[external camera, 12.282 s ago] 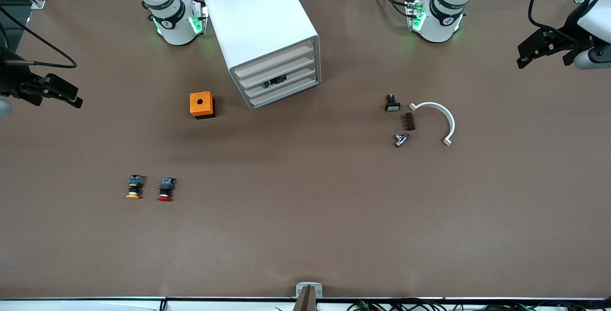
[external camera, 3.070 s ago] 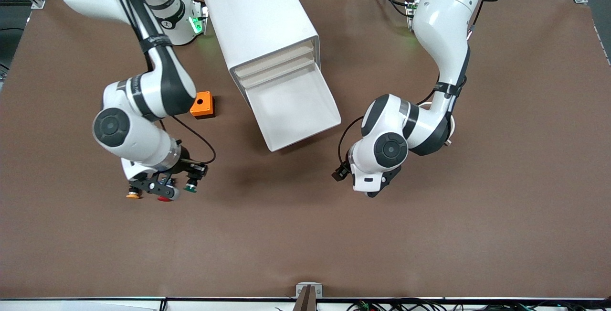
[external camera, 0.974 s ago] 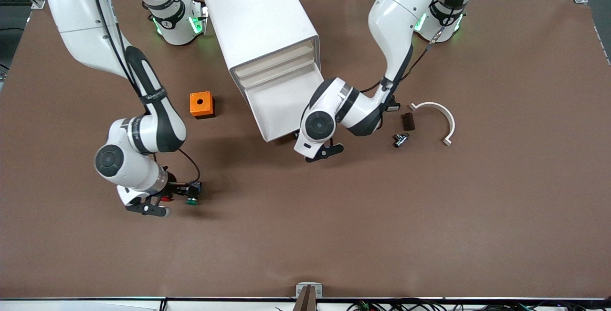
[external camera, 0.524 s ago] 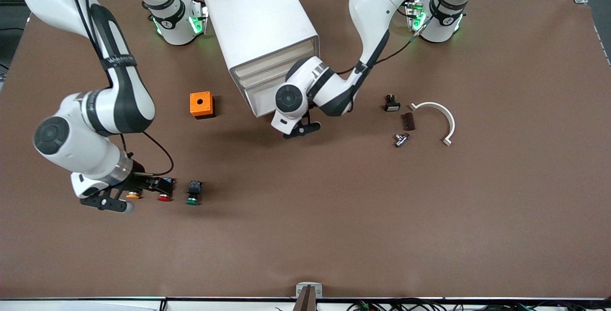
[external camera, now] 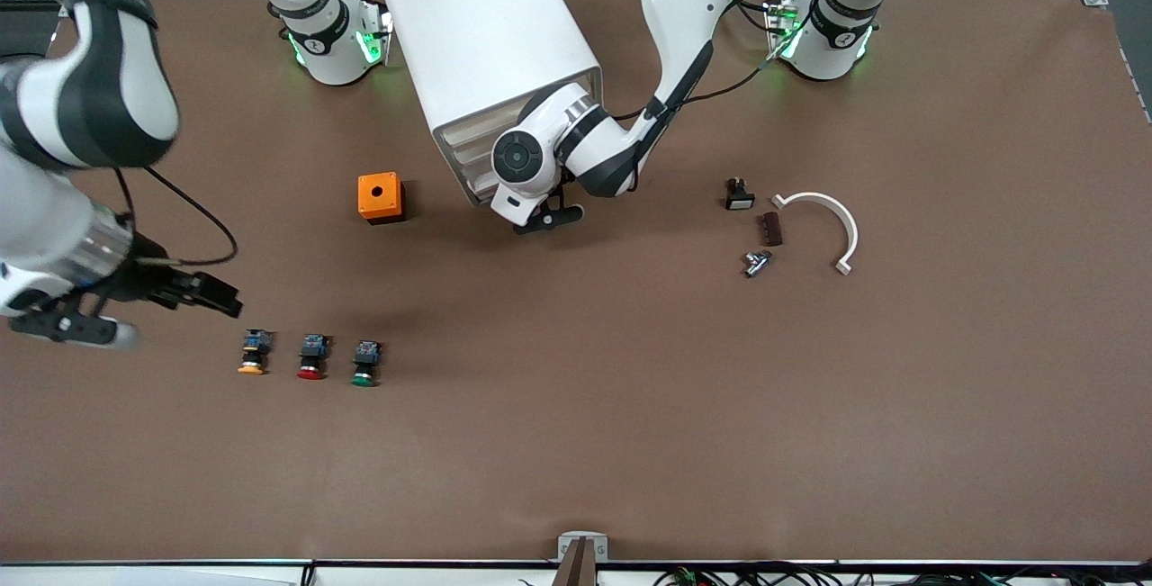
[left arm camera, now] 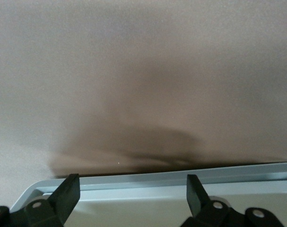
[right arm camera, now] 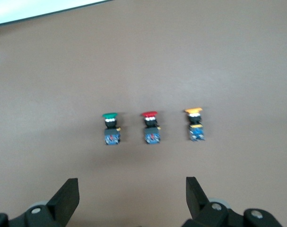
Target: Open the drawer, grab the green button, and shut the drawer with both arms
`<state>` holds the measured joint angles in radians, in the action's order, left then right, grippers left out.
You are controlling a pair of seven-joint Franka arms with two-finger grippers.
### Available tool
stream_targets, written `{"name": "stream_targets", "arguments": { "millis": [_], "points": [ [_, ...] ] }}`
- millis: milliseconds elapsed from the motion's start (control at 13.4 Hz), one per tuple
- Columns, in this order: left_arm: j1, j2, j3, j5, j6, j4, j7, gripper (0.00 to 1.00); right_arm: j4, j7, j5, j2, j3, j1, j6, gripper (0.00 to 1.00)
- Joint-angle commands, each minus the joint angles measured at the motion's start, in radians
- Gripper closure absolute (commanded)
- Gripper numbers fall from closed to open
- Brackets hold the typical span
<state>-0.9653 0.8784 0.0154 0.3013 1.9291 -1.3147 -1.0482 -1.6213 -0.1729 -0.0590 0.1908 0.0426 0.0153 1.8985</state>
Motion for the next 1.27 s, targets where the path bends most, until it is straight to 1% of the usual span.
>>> {"name": "stream_targets", "arguments": {
  "millis": [0, 150, 225, 374, 524, 599, 674, 899, 1048, 1198],
  "points": [
    [0.011, -0.024, 0.006, 0.010, -0.018, -0.018, -0.016, 0.01, -0.026, 0.001, 0.034, -0.121, 0.026, 0.032, -0.099, 0.00],
    [0.028, -0.032, -0.017, 0.001, -0.018, -0.012, -0.018, 0.01, -0.028, 0.000, 0.039, -0.174, 0.019, 0.028, -0.156, 0.00],
    [0.058, -0.051, -0.040, -0.001, -0.018, -0.011, -0.015, 0.01, -0.028, 0.000, 0.039, -0.189, 0.016, 0.023, -0.170, 0.00],
    [0.164, -0.113, -0.055, -0.007, -0.018, -0.011, -0.003, 0.01, -0.023, 0.001, 0.045, -0.208, 0.017, 0.020, -0.208, 0.00],
    [0.276, -0.174, -0.055, -0.011, -0.019, -0.011, -0.003, 0.01, -0.012, 0.010, 0.030, -0.224, 0.011, 0.022, -0.291, 0.00],
    [0.319, -0.205, -0.055, -0.036, -0.019, -0.012, -0.003, 0.01, -0.006, 0.012, 0.036, -0.226, 0.016, 0.020, -0.298, 0.00],
    [0.362, -0.235, -0.054, -0.084, -0.028, -0.012, -0.003, 0.01, 0.000, 0.012, 0.044, -0.228, 0.022, 0.020, -0.300, 0.00],
    [0.439, -0.320, -0.054, -0.246, -0.074, -0.012, -0.004, 0.01, 0.018, 0.006, 0.062, -0.225, 0.022, 0.018, -0.300, 0.00],
    [0.479, -0.363, -0.054, -0.330, -0.119, -0.011, -0.001, 0.01, 0.029, 0.003, 0.114, -0.223, 0.023, 0.002, -0.300, 0.00],
    [0.511, -0.393, -0.054, -0.352, -0.136, -0.011, 0.004, 0.01, 0.029, 0.010, 0.108, -0.223, 0.017, 0.003, -0.300, 0.00]
  ]
}}
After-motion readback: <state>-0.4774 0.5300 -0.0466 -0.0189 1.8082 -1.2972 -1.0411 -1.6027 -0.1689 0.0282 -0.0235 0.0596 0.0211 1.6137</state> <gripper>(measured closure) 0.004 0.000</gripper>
